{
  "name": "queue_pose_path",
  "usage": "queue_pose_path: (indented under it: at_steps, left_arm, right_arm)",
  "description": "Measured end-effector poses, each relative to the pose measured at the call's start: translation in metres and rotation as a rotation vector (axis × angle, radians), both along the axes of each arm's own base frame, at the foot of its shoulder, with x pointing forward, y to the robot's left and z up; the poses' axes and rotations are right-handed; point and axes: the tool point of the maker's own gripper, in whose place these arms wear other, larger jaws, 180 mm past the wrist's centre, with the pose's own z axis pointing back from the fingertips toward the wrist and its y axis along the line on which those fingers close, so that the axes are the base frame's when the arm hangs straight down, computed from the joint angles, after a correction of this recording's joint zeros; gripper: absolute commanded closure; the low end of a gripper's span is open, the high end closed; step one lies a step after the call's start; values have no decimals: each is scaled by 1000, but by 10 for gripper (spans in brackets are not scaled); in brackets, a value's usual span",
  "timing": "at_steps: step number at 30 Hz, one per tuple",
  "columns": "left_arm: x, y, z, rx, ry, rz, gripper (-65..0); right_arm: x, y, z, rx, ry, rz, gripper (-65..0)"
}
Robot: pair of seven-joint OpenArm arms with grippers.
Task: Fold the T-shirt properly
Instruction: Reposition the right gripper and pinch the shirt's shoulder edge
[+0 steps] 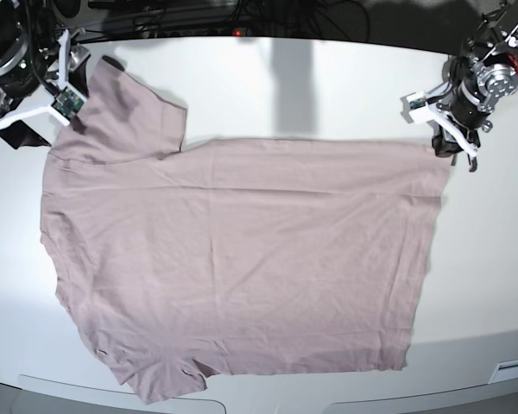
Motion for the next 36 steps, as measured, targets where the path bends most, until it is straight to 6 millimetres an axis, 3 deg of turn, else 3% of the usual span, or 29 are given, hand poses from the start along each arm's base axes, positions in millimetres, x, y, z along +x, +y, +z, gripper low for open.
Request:
queue_pose_path:
  at_steps: [7,10,14,19,23,27,36]
  left_arm:
    - [0,-7,6,-9,12,24,0]
    - [-1,-12,9,-17,13,19,0]
    - [-3,-16,8,-47,28,39,0]
    - [-3,-17,8,-60,32,46,0]
    - [-3,-17,8,-60,32,46,0]
    - [-3,-18,8,-62,32,44,0]
    - [-3,-18,8,-63,32,43,0]
  right_arm:
    - [-32,-32,-57,28,206,-93,-479]
    - [-51,-36,-80,43,289,-116,-479]
    - [-54,-17,-95,108,284,-41,-479]
    - [-66,-4,-122,13,336,89,-479]
    - [-60,5,-137,-16,323,108,-479]
    - [-57,12,-141,-27,323,133,-479]
    - [-68,52,-140,246,416,83,-479]
